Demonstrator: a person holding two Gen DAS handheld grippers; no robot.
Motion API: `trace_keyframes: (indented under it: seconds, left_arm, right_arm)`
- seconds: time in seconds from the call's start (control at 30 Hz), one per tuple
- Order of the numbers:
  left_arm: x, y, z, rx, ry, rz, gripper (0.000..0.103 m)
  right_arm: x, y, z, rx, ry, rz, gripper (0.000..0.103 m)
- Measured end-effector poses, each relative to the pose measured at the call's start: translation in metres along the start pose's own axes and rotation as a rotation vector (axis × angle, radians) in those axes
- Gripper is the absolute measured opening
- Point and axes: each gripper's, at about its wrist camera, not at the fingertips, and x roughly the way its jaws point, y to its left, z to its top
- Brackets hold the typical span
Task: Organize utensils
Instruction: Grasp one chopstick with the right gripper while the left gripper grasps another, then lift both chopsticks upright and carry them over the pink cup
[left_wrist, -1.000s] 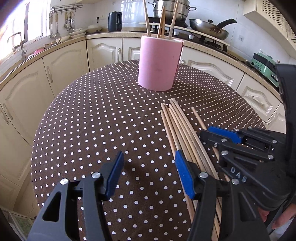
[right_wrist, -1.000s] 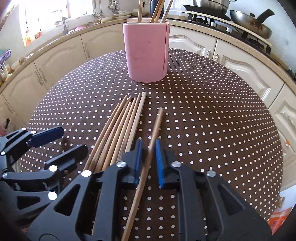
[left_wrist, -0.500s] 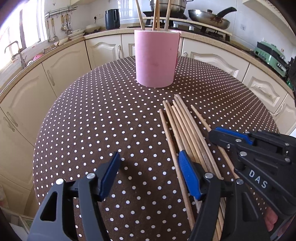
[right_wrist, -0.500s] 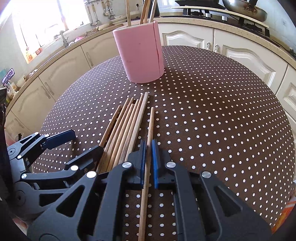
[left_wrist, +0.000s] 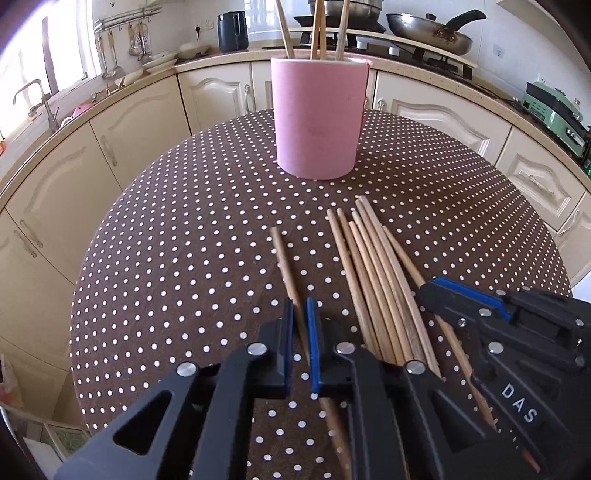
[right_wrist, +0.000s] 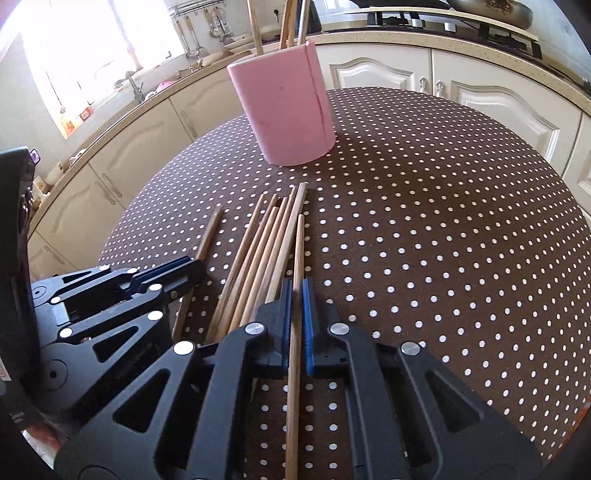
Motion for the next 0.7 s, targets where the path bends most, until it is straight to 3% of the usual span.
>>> trace_keyframes:
  seconds: [0.17, 0.7]
  left_arm:
    - [-0.003, 0.005, -0.001, -0.009, -0.002, -0.073, 0.006]
    - [-0.033, 0.020, 0.018, -0.079, -0.153, -0.128, 0.006]
  right_arm:
    - [-0.008, 0.007, 0.001, -0.013, -0.062, 0.012, 0.006]
    - [-0.047, -0.008, 0.023, 0.090, -0.272, 0.071, 0.006]
